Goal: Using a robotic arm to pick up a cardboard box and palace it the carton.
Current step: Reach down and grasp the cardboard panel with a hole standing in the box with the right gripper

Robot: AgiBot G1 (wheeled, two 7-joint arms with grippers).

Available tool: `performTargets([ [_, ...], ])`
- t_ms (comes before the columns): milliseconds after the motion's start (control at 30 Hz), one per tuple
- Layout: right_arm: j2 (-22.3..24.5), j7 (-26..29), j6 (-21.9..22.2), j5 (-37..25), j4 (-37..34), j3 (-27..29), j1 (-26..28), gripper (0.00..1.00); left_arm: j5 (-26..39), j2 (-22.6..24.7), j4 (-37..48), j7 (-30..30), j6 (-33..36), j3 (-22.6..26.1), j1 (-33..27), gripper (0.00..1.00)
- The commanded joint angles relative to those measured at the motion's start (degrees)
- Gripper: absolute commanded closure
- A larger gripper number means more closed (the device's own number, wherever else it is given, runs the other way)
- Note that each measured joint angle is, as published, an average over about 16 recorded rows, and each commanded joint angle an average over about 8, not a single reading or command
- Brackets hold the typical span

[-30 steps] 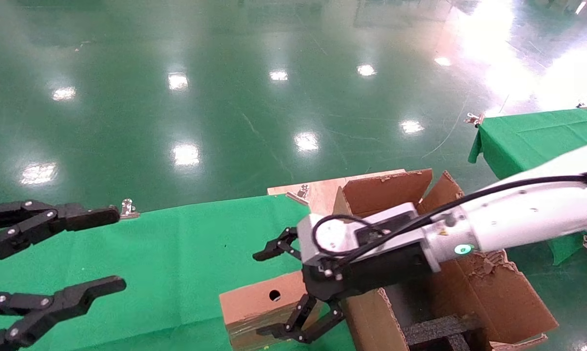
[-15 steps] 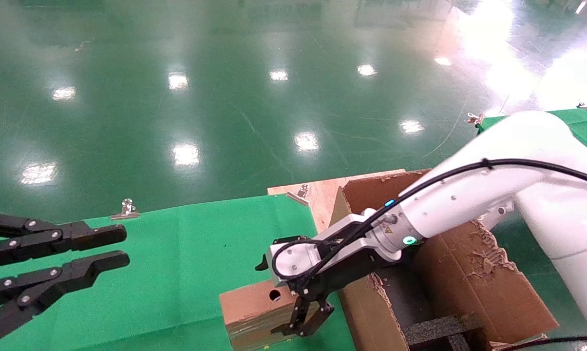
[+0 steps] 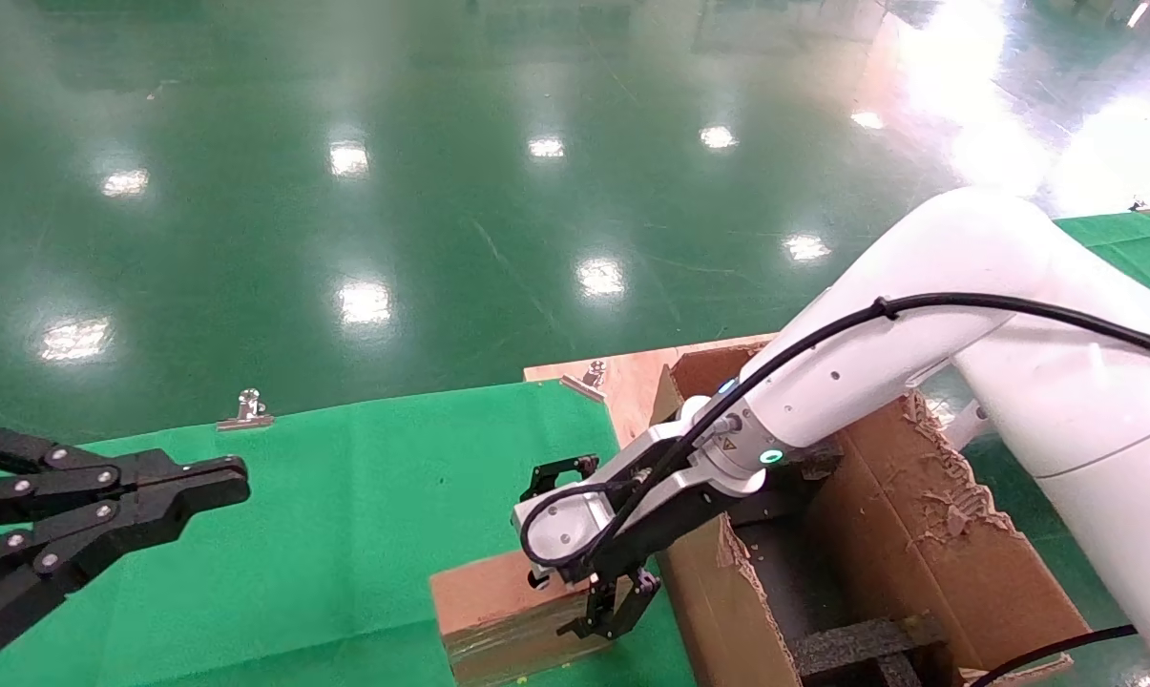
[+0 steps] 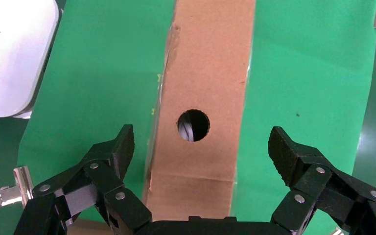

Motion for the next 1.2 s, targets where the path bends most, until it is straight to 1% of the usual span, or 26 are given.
performTargets([
  [33, -0.1, -0.1, 0.1, -0.3, -0.1, -0.4, 0.1, 0.85, 0.0, 0.0, 0.0, 0.0, 0.0, 0.0, 0.0, 0.00],
  [67, -0.2, -0.1, 0.2, -0.3, -0.2, -0.4, 0.2, 0.95, 0.0, 0.0, 0.0, 0.0, 0.0, 0.0, 0.0, 0.00],
  [100, -0.2, -0.1, 0.2, -0.3, -0.2, -0.5, 0.2, 1.00, 0.0, 0.0, 0.0, 0.0, 0.0, 0.0, 0.0, 0.00],
  [1200, 0.1, -0.2, 0.1, 0.0, 0.1, -0.2, -0.1, 1.00, 0.0, 0.0, 0.0, 0.0, 0.0, 0.0, 0.0, 0.00],
])
